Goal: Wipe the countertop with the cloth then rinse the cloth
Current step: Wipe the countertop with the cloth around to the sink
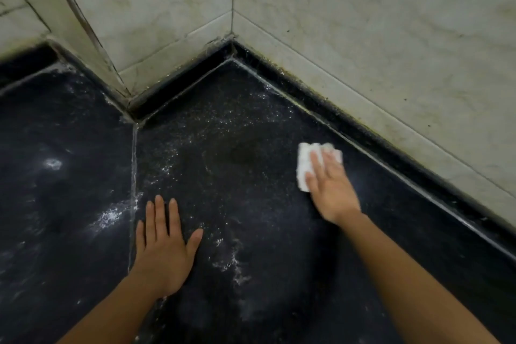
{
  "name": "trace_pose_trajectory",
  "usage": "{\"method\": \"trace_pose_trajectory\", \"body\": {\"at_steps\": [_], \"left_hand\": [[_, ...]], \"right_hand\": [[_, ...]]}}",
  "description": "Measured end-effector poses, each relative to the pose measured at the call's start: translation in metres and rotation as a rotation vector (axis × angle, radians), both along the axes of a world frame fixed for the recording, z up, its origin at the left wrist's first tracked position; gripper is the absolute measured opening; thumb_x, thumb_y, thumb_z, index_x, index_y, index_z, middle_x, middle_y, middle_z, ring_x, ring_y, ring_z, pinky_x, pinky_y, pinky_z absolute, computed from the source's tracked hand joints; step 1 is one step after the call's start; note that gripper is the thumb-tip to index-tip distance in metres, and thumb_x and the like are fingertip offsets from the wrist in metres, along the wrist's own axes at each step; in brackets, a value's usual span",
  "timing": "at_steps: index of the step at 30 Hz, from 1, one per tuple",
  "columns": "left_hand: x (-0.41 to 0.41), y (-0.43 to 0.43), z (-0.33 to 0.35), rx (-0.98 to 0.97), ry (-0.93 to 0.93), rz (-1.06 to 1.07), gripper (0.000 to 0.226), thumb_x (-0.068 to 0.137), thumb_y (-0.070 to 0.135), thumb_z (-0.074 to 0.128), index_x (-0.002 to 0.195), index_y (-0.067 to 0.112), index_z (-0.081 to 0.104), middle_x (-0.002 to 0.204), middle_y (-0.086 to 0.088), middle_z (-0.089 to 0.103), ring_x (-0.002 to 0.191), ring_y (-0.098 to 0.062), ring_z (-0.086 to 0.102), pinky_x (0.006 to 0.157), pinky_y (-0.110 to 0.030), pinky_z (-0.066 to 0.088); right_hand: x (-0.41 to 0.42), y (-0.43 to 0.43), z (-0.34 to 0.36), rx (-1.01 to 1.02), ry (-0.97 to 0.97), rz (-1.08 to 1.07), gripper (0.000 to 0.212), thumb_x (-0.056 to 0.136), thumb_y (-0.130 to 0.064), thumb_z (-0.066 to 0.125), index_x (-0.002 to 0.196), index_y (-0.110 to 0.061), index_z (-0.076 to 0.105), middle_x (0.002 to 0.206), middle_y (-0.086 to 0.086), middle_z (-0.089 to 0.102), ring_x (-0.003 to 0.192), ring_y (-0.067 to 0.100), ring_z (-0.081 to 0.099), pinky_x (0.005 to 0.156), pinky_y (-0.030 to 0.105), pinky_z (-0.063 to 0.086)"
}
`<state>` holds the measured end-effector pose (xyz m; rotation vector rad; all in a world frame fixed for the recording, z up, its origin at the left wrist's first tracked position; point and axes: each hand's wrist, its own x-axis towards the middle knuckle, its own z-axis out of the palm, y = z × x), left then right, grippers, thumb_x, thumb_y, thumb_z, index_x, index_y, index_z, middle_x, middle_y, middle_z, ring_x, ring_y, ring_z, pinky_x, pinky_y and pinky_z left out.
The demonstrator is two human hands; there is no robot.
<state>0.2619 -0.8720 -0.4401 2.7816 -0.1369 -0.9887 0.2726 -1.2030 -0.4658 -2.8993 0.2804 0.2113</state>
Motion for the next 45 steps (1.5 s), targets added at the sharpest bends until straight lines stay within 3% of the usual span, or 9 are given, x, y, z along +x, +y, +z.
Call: {"method": "trace_pose_trajectory", "body": {"at_steps": [7,12,16,21,24,26,31,35,45], "left_hand": [[0.003,0.002,-0.001,-0.034,0.026,0.004,0.072,0.093,0.058,0.005,0.128,0.015,-0.041,0.133,-0.008,-0.051,0.127,-0.022,-0.044,0.112,-0.042,-0.018],[0.003,0.006,0.0,-0.091,0.039,-0.012,0.074,0.092,0.059,0.006,0.129,0.015,-0.042,0.133,-0.007,-0.052,0.132,-0.025,-0.042,0.111,-0.043,-0.02],[0.002,0.007,-0.001,-0.116,0.025,-0.022,0.075,0.092,0.058,0.006,0.126,0.014,-0.044,0.131,-0.006,-0.053,0.132,-0.026,-0.042,0.111,-0.043,-0.02],[0.001,0.007,-0.006,-0.114,-0.011,-0.026,0.076,0.091,0.058,0.003,0.127,0.011,-0.043,0.131,-0.011,-0.054,0.133,-0.028,-0.04,0.111,-0.044,-0.02],[0.0,0.008,-0.007,-0.129,-0.025,-0.032,0.076,0.092,0.057,0.007,0.129,0.011,-0.041,0.14,-0.013,-0.048,0.134,-0.027,-0.039,0.111,-0.044,-0.02],[0.0,0.008,-0.007,-0.13,-0.011,-0.035,0.078,0.092,0.057,0.009,0.133,0.01,-0.038,0.143,-0.014,-0.045,0.134,-0.028,-0.039,0.11,-0.044,-0.021],[0.004,0.012,-0.003,-0.147,0.032,-0.049,0.079,0.093,0.058,0.008,0.139,0.01,-0.034,0.135,-0.008,-0.051,0.133,-0.026,-0.041,0.109,-0.042,-0.023],[0.008,0.017,0.005,-0.173,0.021,-0.045,0.076,0.092,0.059,0.005,0.14,0.012,-0.032,0.147,-0.01,-0.04,0.135,-0.022,-0.038,0.11,-0.042,-0.021],[0.126,0.071,-0.005,0.004,-0.289,0.038,0.083,0.087,0.059,0.002,0.148,0.005,-0.009,0.156,-0.017,-0.018,0.143,-0.027,-0.019,0.116,-0.041,-0.011]], "right_hand": [[-0.021,0.014,0.003,0.018,0.074,-0.774,0.056,0.103,-0.03,0.019,0.152,-0.008,0.003,0.158,0.022,-0.002,0.147,0.032,-0.006,0.117,0.041,-0.005],[-0.041,0.114,-0.005,0.044,0.049,-0.245,0.064,0.093,-0.051,-0.013,0.151,-0.024,-0.012,0.158,0.007,-0.018,0.145,0.026,-0.019,0.119,0.041,-0.007],[-0.076,0.09,0.014,0.061,0.067,0.132,0.055,0.101,-0.047,0.011,0.152,-0.029,0.004,0.158,-0.007,-0.011,0.146,0.012,-0.015,0.118,0.026,-0.007],[-0.125,0.017,-0.004,-0.133,0.104,-0.539,0.093,0.085,-0.061,-0.022,0.152,-0.008,0.015,0.16,0.011,0.001,0.147,0.027,-0.008,0.115,0.029,-0.019],[-0.113,0.043,-0.009,-0.144,0.224,-0.899,0.063,0.097,-0.036,-0.001,0.152,-0.008,0.009,0.16,0.016,-0.002,0.146,0.035,-0.006,0.117,0.045,-0.007],[-0.093,0.086,-0.005,-0.135,0.222,-0.851,0.057,0.101,-0.03,0.008,0.152,-0.008,0.001,0.159,0.017,-0.004,0.145,0.038,-0.008,0.117,0.049,-0.007],[-0.072,0.187,0.005,0.003,0.133,-0.224,0.065,0.094,-0.038,-0.005,0.152,-0.014,0.013,0.159,0.011,-0.012,0.138,0.029,-0.03,0.113,0.042,-0.022],[-0.074,0.169,0.019,0.054,0.131,-0.082,0.061,0.094,-0.052,-0.003,0.15,-0.03,-0.008,0.155,-0.006,-0.024,0.141,0.014,-0.028,0.116,0.031,-0.017],[0.039,0.052,0.008,0.032,0.123,-0.78,0.059,0.102,-0.039,0.012,0.153,-0.015,-0.004,0.159,0.016,-0.014,0.145,0.031,-0.019,0.117,0.045,-0.011]]}}
